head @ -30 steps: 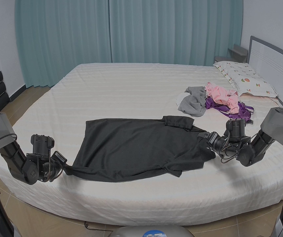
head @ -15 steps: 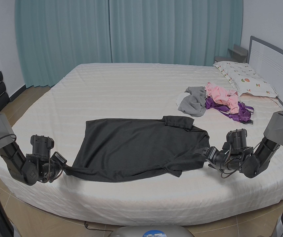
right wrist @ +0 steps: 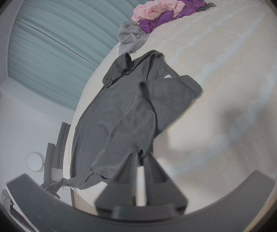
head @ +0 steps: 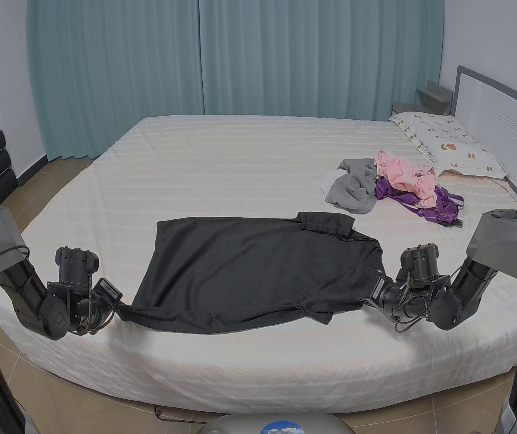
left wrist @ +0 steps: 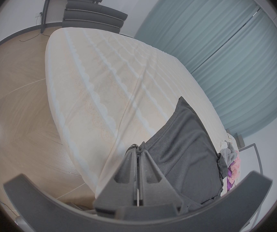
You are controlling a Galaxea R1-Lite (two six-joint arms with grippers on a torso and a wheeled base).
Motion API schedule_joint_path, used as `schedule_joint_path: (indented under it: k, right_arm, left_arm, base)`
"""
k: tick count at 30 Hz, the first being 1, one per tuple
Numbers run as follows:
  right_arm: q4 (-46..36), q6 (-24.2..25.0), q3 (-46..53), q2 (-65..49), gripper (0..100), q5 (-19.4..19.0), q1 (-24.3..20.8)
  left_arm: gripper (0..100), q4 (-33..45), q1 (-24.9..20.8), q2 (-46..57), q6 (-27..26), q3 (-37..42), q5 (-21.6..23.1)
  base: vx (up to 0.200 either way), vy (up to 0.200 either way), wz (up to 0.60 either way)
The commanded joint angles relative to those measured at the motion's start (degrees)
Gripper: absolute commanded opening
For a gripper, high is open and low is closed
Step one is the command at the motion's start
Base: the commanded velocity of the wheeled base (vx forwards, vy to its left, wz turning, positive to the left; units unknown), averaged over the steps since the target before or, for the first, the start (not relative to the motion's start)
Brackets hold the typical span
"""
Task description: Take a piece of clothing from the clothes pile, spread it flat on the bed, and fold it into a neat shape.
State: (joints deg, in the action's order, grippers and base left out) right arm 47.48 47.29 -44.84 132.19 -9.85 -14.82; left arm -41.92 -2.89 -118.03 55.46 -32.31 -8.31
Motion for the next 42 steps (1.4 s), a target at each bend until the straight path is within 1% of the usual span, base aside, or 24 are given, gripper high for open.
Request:
schedule_joint_path:
  k: [1, 4, 5, 11, 15, 16, 17, 20, 23, 25, 26, 35, 36, 39, 42]
  right_arm:
    - [-0.29, 0.09, 2.39, -3.35, 0, -0.26, 0.5]
    - [-0.37, 0.09, 4.14, -5.54, 0, -0.61, 0.59]
    - [-0.29, 0.09, 6.25, -7.39, 0, -0.52, 0.59]
    - [-0.46, -0.27, 11.88, -13.89, 0, -0.87, 1.29]
    - [-2.22, -1.41, 15.31, -17.59, 0, -0.87, 1.64]
    - [-2.31, -1.41, 15.39, -17.67, 0, -0.87, 1.64]
    - [-3.27, -2.55, 16.54, -18.99, 0, -0.87, 2.34]
    - [-4.33, -5.36, 19.09, -20.31, 0, -0.87, 2.61]
    - [-4.15, -7.03, 21.11, -20.93, 0, -0.87, 2.78]
    - [-4.15, -7.21, 21.55, -21.36, 0, -0.87, 2.78]
    - [-4.33, -7.3, 22.6, -23.12, 0, -0.87, 2.78]
    - [-6.44, -8.44, 26.73, -28.22, 0, -0.87, 2.78]
    - [-6.61, -8.44, 27.26, -29.63, 100, -0.87, 2.87]
    - [-8.28, -8.53, 27.61, -30.24, 100, -0.87, 2.87]
    - [-8.46, -8.79, 27.43, -27.6, 100, -1.05, 2.87]
  left_arm:
    - [0, 0.0, -0.1, 0.08, -0.08, 0.05, -0.04]
    - [0, -0.09, -0.1, 0.17, -0.26, 0.4, -0.04]
    - [0, 0.0, -0.19, 0.96, -0.35, 0.66, -0.12]
    - [0, 0.53, -1.42, 3.68, -0.7, 1.98, -0.12]
    - [0, 0.35, -2.3, 4.39, -4.04, 3.56, -0.39]
    - [0, 0.35, -2.3, 4.39, -4.13, 3.56, -0.39]
    - [0, 0.44, -2.3, 5.0, -5.01, 4.0, -0.48]
    - [0, 0.53, -2.47, 6.23, -5.53, 4.88, -0.48]
    - [0, 0.53, -3.0, 6.94, -7.29, 5.94, -0.48]
    - [0, 0.53, -3.0, 7.2, -7.99, 6.38, -0.48]
    - [0, 0.53, -3.09, 7.73, -9.31, 7.08, -0.56]
    - [0, 0.53, -3.35, 8.25, -11.07, 8.22, -0.65]
    - [0, 0.53, -3.53, 8.25, -11.51, 8.49, -0.65]
    - [0, 0.61, -3.88, 8.61, -12.04, 9.01, -0.65]
    - [0, 1.32, -4.14, 8.61, -12.74, 9.54, -0.65]
  base:
    - [0.0, 0.0, 0.0]
    - [0.0, 0.0, 0.0]
    - [0.0, 0.0, 0.0]
    - [0.0, 0.0, 0.0]
    - [0.0, 0.0, 0.0]
    - [0.0, 0.0, 0.0]
    - [0.0, 0.0, 0.0]
    - [0.0, 0.0, 0.0]
    - [0.0, 0.0, 0.0]
    - [0.0, 0.0, 0.0]
    - [0.0, 0.0, 0.0]
    - [0.0, 0.0, 0.0]
    - [0.0, 0.0, 0.0]
    - [0.0, 0.0, 0.0]
    - [0.0, 0.0, 0.0]
